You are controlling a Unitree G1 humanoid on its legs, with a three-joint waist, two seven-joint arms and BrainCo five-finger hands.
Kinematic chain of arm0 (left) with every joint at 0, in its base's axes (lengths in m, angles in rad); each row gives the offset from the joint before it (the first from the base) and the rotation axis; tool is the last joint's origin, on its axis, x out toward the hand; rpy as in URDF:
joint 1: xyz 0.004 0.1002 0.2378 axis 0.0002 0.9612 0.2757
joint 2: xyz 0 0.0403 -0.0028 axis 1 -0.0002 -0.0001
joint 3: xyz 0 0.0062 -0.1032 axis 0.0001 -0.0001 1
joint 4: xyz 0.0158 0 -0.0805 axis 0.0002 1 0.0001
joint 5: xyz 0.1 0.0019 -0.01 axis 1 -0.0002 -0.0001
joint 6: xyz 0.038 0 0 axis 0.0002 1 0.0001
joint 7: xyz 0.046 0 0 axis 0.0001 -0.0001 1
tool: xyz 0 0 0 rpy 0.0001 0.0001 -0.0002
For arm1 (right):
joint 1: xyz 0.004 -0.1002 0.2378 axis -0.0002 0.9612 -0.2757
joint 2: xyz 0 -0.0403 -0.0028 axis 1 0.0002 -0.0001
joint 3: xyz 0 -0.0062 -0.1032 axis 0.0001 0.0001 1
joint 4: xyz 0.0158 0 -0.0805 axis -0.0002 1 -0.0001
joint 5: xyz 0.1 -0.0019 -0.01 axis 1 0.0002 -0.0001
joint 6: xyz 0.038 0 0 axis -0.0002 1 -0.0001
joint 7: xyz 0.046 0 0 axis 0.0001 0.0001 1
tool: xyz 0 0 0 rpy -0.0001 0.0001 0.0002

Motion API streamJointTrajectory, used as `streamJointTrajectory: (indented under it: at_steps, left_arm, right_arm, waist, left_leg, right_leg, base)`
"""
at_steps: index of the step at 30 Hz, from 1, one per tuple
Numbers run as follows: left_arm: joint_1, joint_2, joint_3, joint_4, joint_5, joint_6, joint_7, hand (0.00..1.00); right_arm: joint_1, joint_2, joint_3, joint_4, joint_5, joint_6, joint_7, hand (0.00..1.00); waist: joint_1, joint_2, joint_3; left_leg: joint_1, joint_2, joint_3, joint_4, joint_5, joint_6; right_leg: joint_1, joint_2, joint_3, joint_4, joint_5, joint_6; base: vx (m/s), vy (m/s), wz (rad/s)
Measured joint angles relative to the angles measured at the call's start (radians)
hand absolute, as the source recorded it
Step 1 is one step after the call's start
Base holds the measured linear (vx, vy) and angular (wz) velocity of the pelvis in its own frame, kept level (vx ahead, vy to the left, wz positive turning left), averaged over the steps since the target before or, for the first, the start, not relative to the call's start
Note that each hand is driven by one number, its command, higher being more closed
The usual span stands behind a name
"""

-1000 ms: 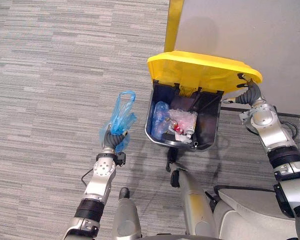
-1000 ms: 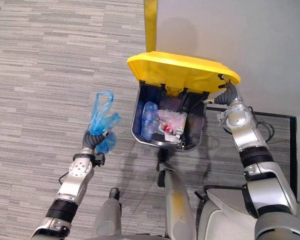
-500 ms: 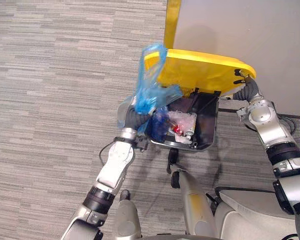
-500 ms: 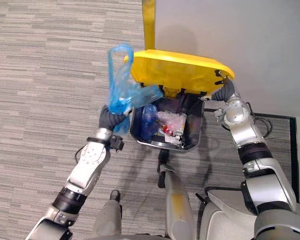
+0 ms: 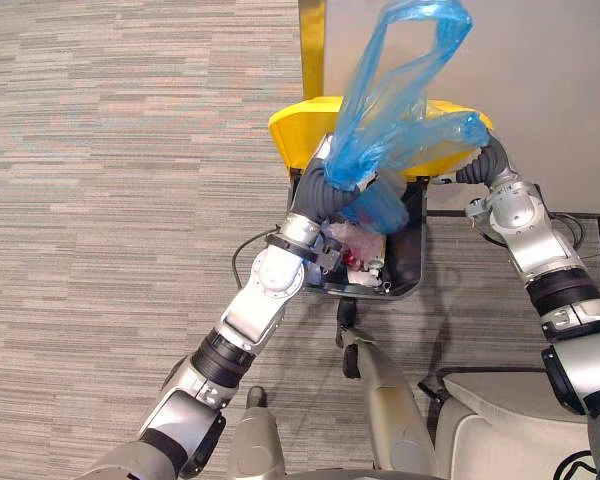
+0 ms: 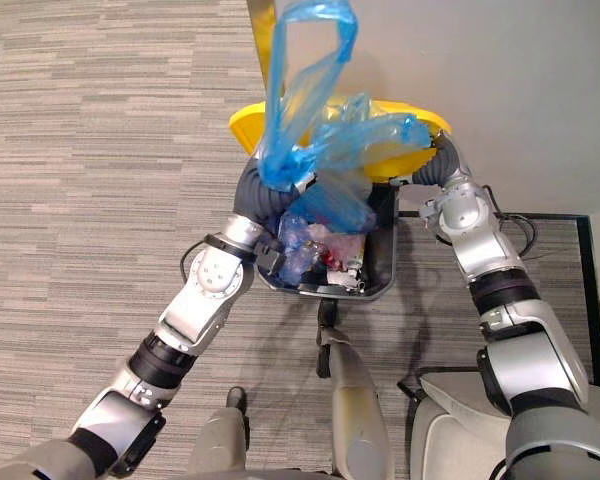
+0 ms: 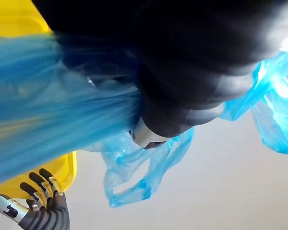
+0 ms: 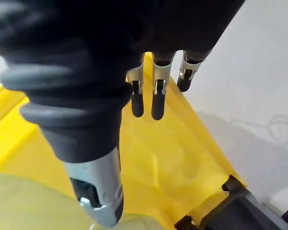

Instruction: Gather rubbish on tea table into small bin, then transfer packed bag to large trash can.

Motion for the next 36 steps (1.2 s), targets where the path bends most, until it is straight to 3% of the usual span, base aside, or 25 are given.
streamJointTrajectory:
  at_steps: [11,16,22,27,28,31,36]
  left_arm:
    - [-0.104,-0.048,-0.099,0.304,0.057,0.053,-0.003,1.00]
    - [-0.129,-0.078,-0.121,0.445,0.092,0.083,-0.026,1.00]
    - [-0.129,-0.101,-0.093,0.568,0.162,0.114,-0.024,1.00]
    - [-0.125,-0.156,0.014,0.635,0.216,0.119,-0.014,1.00]
    - [-0.120,-0.158,0.015,0.650,0.228,0.123,-0.006,0.00]
    - [-0.077,-0.176,0.054,0.671,0.261,0.141,0.005,0.00]
    - [-0.079,-0.208,0.092,0.698,0.308,0.158,0.021,0.00]
  right_arm:
    - [-0.025,0.023,0.000,-0.058,0.000,0.000,-0.028,0.00]
    - [-0.016,0.037,-0.009,-0.119,0.000,0.006,-0.052,0.00]
    - [0.011,0.075,-0.025,-0.181,-0.002,0.014,-0.085,0.00]
    - [0.011,0.079,-0.047,-0.207,-0.002,0.015,-0.087,0.00]
    - [0.014,0.085,-0.047,-0.207,-0.002,0.015,-0.088,0.00]
    - [0.032,0.090,-0.057,-0.240,-0.002,0.015,-0.095,0.00]
    - [0.035,0.097,-0.073,-0.275,-0.002,0.010,-0.093,0.00]
  waist:
    - [-0.001,0.000,0.000]
    - [0.001,-0.002,0.001]
    - [0.002,-0.003,0.001]
    - [0.002,-0.005,0.003]
    - [0.002,-0.007,0.003]
    - [0.000,-0.013,0.005]
    - [-0.006,-0.016,0.007]
  left_leg:
    - [-0.020,0.001,0.043,-0.051,0.024,-0.012]
    - [-0.059,0.010,0.077,0.002,0.010,-0.026]
    - [-0.089,0.028,0.135,0.031,-0.003,-0.028]
    - [-0.158,0.044,0.159,0.141,-0.038,-0.041]
    - [-0.158,0.043,0.162,0.135,-0.039,-0.041]
    - [-0.134,0.046,0.178,0.079,-0.026,-0.057]
    - [-0.183,0.065,0.206,0.245,-0.083,-0.047]
  right_leg:
    - [-0.061,0.004,0.018,0.002,0.005,-0.007]
    - [-0.098,0.007,0.020,0.003,0.009,-0.013]
    - [-0.128,0.008,0.021,0.018,0.011,-0.012]
    - [-0.168,0.006,0.022,0.042,0.010,-0.014]
    - [-0.168,0.003,0.021,0.046,0.010,-0.013]
    - [-0.173,-0.003,0.021,0.048,0.005,-0.015]
    - [-0.223,-0.002,0.010,0.091,-0.004,-0.034]
  base:
    - [0.04,-0.011,-0.05]
    - [0.04,-0.009,-0.09]
    - [0.02,-0.008,-0.08]
    - [0.00,-0.012,-0.02]
    - [0.00,0.000,0.00]
    - [0.01,-0.050,0.08]
    - [0.02,-0.018,-0.04]
